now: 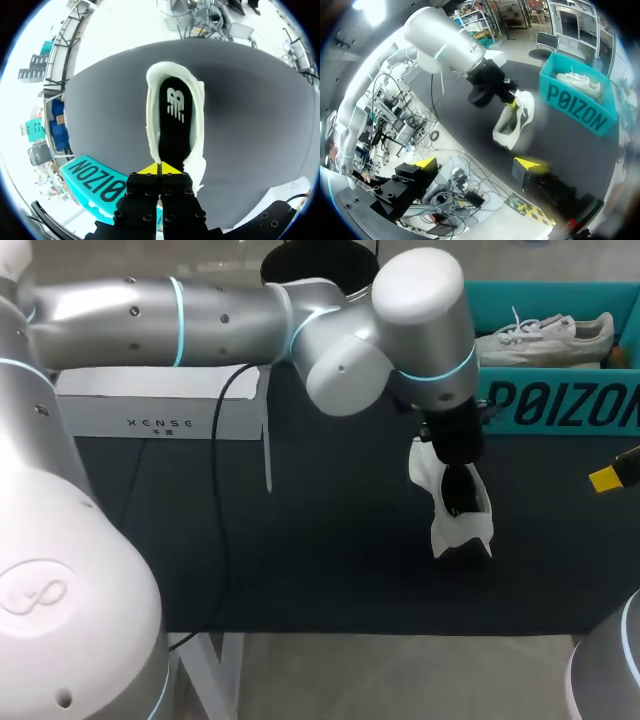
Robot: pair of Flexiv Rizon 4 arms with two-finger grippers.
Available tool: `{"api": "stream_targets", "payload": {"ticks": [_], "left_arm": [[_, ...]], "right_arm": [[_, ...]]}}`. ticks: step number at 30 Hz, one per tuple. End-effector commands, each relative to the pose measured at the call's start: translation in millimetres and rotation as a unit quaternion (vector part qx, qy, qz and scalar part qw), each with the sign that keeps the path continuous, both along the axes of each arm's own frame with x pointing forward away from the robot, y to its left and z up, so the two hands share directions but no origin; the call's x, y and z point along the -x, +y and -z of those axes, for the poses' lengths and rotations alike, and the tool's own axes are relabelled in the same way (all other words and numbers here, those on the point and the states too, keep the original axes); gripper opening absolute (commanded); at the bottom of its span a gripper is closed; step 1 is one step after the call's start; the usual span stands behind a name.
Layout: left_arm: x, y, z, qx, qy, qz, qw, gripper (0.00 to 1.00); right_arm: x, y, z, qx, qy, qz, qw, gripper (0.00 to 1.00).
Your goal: Take the shoe out of the shoebox, open the shoe tongue, remove and reinsert the insole, then place the shoe into the shoebox
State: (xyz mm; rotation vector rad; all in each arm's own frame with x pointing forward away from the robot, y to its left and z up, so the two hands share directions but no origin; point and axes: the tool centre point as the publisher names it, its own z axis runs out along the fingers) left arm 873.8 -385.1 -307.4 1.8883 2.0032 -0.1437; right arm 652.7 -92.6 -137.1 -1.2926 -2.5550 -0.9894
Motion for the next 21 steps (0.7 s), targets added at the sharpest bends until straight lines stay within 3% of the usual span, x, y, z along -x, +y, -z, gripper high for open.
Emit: {"api": "stream_targets", "payload": {"ticks": [1,10,14,21], "left_arm": [[3.5,6,-5,0.004,0.001,0.000,1.000,0.00],[14.3,-12,23,0.003,0.005,0.019,1.000,0.00],[6.7,-15,42,-0.002,-0.002,0.019,1.000,0.00],[-3.4,-14,56,-0.016,-0.009,0.011,1.000,0.00]], "right_arm": [[11.1,-1,3,-0.010,-0.018,0.012,1.000,1.00],[11.1,-1,3,-0.010,-0.018,0.012,1.000,1.00],[11.1,-1,3,-0.010,-0.018,0.012,1.000,1.00],[11.1,-1,3,-0.010,-0.018,0.012,1.000,1.00]]}}
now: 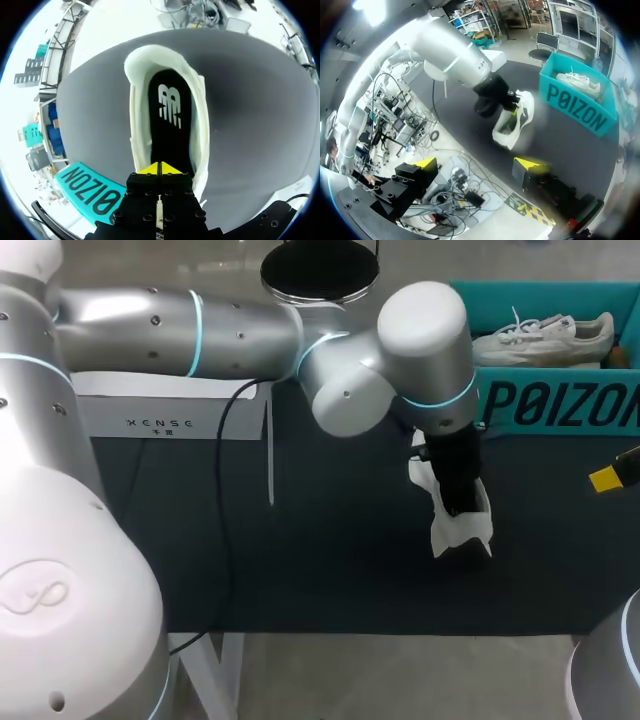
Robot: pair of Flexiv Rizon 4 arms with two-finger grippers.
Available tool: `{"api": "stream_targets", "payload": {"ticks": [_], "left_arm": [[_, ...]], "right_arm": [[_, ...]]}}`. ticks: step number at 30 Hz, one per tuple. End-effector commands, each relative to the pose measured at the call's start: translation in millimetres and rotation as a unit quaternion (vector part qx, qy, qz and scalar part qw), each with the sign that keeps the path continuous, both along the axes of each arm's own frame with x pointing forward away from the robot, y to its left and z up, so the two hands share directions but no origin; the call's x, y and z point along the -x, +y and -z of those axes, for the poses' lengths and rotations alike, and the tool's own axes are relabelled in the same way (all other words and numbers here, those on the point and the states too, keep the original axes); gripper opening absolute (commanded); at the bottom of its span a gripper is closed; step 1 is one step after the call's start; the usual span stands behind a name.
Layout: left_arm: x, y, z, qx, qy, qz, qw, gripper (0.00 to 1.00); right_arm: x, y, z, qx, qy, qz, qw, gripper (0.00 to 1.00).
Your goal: Take the shoe out of the shoebox, open the shoe tongue, remove and reinsert the insole, then place the shoe into the shoebox
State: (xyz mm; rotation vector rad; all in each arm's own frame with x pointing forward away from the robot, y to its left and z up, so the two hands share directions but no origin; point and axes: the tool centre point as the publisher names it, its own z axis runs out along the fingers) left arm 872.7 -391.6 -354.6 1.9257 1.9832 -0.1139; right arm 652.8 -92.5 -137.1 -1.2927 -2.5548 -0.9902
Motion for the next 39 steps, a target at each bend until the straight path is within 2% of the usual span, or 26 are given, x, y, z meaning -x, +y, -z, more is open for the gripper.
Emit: {"api": "stream_targets", "payload": {"ticks": [1,2,4,5,12,25,30,37,39], "left_arm": [[-4.7,-8,10,-0.004,-0.005,-0.002,1.000,0.00],[-4.6,-8,11,-0.005,-0.006,-0.003,1.000,0.00],[-3.2,-7,11,-0.010,-0.009,-0.004,1.000,0.85],[-2.7,-7,11,-0.011,-0.010,-0.005,1.000,1.00],[7.9,4,10,-0.021,-0.007,-0.006,1.000,1.00],[7.5,14,13,-0.022,-0.001,-0.015,1.000,1.00],[4.9,12,3,-0.014,-0.007,-0.014,1.000,1.00],[-9.5,3,-34,0.011,-0.028,-0.028,0.999,1.00],[-15.8,3,-39,0.018,-0.035,-0.036,0.999,1.00]], "right_arm": [[11.1,-1,3,-0.010,-0.018,0.012,1.000,1.00],[11.1,-1,3,-0.010,-0.018,0.012,1.000,1.00],[11.1,-1,3,-0.010,-0.018,0.012,1.000,1.00],[11.1,-1,3,-0.010,-0.018,0.012,1.000,1.00],[11.1,-1,3,-0.010,-0.018,0.012,1.000,1.00],[11.1,-1,3,-0.010,-0.018,0.012,1.000,1.00],[11.1,-1,3,-0.010,-0.018,0.012,1.000,1.00],[11.1,-1,3,-0.010,-0.018,0.012,1.000,1.00],[11.1,-1,3,-0.010,-0.018,0.012,1.000,1.00]]}}
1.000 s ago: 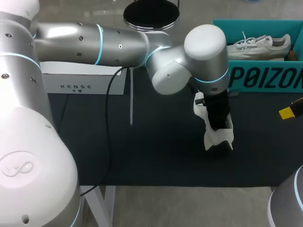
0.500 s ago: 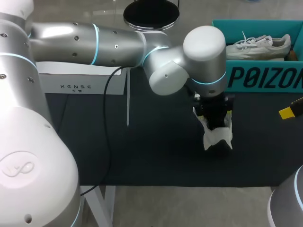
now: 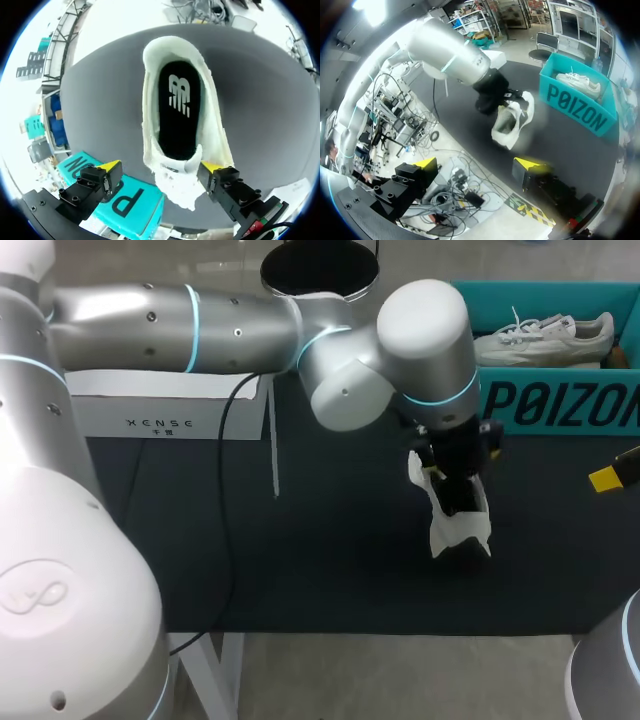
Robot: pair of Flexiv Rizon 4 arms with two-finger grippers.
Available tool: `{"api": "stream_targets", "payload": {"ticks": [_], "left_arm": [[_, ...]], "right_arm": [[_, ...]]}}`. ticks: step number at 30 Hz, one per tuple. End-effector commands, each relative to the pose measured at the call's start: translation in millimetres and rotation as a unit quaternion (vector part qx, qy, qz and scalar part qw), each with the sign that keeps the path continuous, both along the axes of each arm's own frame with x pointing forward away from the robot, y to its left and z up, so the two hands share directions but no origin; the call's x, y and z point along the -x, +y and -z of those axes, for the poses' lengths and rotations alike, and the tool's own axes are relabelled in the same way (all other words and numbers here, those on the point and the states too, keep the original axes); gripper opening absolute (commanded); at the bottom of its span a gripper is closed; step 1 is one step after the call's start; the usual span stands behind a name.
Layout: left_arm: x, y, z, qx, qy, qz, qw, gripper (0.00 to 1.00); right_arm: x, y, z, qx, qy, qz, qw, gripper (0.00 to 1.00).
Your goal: Take the shoe out of the shoebox, open the shoe tongue, remove and reinsert the insole, then place the shoe into the shoebox
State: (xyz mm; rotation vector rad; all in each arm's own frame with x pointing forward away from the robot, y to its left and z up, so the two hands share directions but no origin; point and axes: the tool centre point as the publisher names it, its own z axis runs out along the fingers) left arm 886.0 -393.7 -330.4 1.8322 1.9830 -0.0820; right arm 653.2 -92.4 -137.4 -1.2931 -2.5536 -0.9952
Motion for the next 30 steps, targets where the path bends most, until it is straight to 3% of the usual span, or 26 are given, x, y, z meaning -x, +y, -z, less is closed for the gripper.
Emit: {"api": "stream_targets", "payload": {"ticks": [1,2,3,4,6,13,16,22,28,29,30], "left_arm": [[-5.5,5,-19,0.003,-0.009,-0.012,1.000,1.00],[-8.2,5,-22,0.005,-0.011,-0.015,1.000,1.00],[-10.4,6,-24,0.006,-0.011,-0.018,1.000,0.80],[-10.9,8,-27,0.006,-0.012,-0.018,1.000,0.42],[-9.5,12,-32,0.006,-0.013,-0.020,1.000,0.00],[-4.4,21,-25,0.010,-0.001,-0.031,0.999,0.00],[-2.2,31,-35,0.029,0.008,-0.064,0.998,0.00],[-22.2,77,-61,0.076,0.041,-0.206,0.975,0.00],[-38.0,120,-76,0.073,0.046,-0.301,0.950,0.00],[-38.1,123,-80,0.066,0.045,-0.307,0.948,0.45],[-38.7,126,-85,0.070,0.052,-0.314,0.946,1.00]], "right_arm": [[11.5,-1,3,-0.008,-0.017,0.011,1.000,1.00],[11.5,-1,3,-0.008,-0.017,0.011,1.000,1.00],[11.5,-1,3,-0.008,-0.017,0.011,1.000,1.00],[11.5,-1,3,-0.008,-0.017,0.011,1.000,1.00],[11.5,-1,3,-0.008,-0.017,0.011,1.000,1.00],[11.5,-1,3,-0.008,-0.017,0.011,1.000,1.00],[11.5,-1,3,-0.008,-0.017,0.011,1.000,1.00],[11.5,-1,3,-0.008,-0.017,0.011,1.000,1.00],[11.5,-1,3,-0.008,-0.017,0.011,1.000,1.00],[11.5,-1,3,-0.008,-0.017,0.011,1.000,1.00],[11.5,-1,3,-0.008,-0.017,0.011,1.000,1.00]]}}
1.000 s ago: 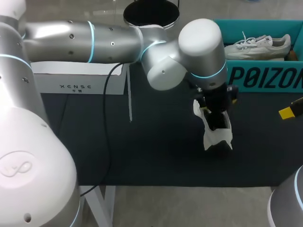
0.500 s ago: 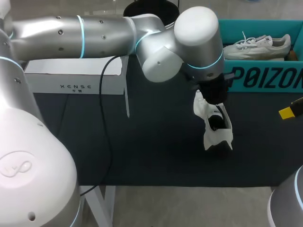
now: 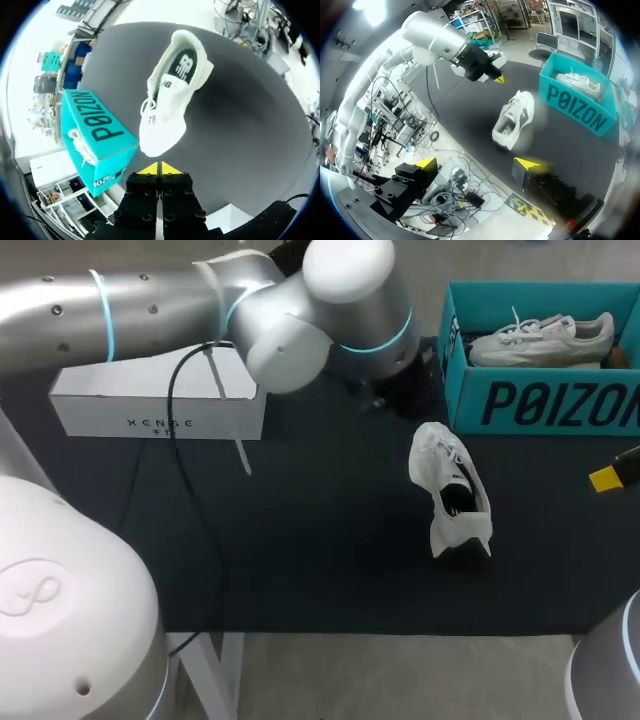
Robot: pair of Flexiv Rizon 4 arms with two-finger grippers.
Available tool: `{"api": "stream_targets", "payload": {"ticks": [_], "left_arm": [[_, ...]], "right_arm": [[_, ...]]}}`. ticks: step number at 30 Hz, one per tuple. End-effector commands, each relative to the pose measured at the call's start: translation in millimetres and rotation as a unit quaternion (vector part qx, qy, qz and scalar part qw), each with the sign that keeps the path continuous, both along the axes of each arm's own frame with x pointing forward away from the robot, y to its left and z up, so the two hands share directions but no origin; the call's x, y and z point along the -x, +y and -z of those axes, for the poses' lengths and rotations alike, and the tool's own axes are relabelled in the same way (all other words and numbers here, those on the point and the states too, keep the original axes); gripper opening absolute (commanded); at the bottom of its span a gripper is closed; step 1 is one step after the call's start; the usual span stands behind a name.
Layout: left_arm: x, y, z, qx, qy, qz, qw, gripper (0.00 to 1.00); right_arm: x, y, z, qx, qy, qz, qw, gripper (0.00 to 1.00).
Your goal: Take the shoe out of the shoebox, open the shoe tongue, remove and reinsert the insole, then place the shoe into the shoebox
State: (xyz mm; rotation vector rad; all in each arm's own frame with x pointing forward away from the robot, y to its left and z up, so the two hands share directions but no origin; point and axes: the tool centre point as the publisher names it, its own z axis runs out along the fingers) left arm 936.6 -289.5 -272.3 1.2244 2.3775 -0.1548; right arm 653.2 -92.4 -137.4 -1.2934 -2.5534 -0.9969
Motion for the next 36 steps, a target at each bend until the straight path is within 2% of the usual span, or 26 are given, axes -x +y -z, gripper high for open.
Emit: {"api": "stream_targets", "payload": {"ticks": [1,16,18,20,21,22,23,25,27,28,30,32,33,36], "left_arm": [[11.9,22,-27,-0.001,0.009,-0.068,0.998,1.00],[11.9,22,-27,-0.001,0.009,-0.068,0.998,1.00],[0.4,20,-34,-0.009,0.058,-0.177,0.982,1.00],[-0.1,20,-38,-0.014,0.114,-0.283,0.952,1.00],[3.5,22,-39,0.000,0.184,-0.339,0.922,1.00],[6.1,23,-39,0.003,0.212,-0.359,0.909,1.00],[12.2,27,-36,-0.003,0.238,-0.410,0.880,1.00],[24.7,30,-29,0.012,0.316,-0.448,0.836,1.00],[35.0,34,-23,0.019,0.320,-0.482,0.816,1.00],[44.6,33,-19,0.024,0.343,-0.494,0.798,1.00],[57.9,28,-16,0.030,0.344,-0.496,0.797,1.00],[66.2,22,-15,0.050,0.345,-0.478,0.806,1.00],[70.5,16,-16,0.044,0.317,-0.458,0.829,1.00],[70.5,16,-16,0.044,0.317,-0.458,0.829,1.00]], "right_arm": [[11.6,-1,3,-0.008,-0.016,0.011,1.000,1.00],[11.6,-1,3,-0.008,-0.016,0.011,1.000,1.00],[11.6,-1,3,-0.008,-0.016,0.011,1.000,1.00],[11.6,-1,3,-0.008,-0.016,0.011,1.000,1.00],[11.6,-1,3,-0.008,-0.016,0.011,1.000,1.00],[11.6,-1,3,-0.008,-0.016,0.011,1.000,1.00],[11.6,-1,3,-0.008,-0.016,0.011,1.000,1.00],[11.6,-1,3,-0.008,-0.016,0.011,1.000,1.00],[11.6,-1,3,-0.008,-0.016,0.011,1.000,1.00],[11.6,-1,3,-0.008,-0.016,0.011,1.000,1.00],[11.6,-1,3,-0.008,-0.016,0.011,1.000,1.00],[11.6,-1,3,-0.008,-0.016,0.011,1.000,1.00],[11.6,-1,3,-0.008,-0.016,0.011,1.000,1.00],[11.6,-1,3,-0.008,-0.016,0.011,1.000,1.00]]}}
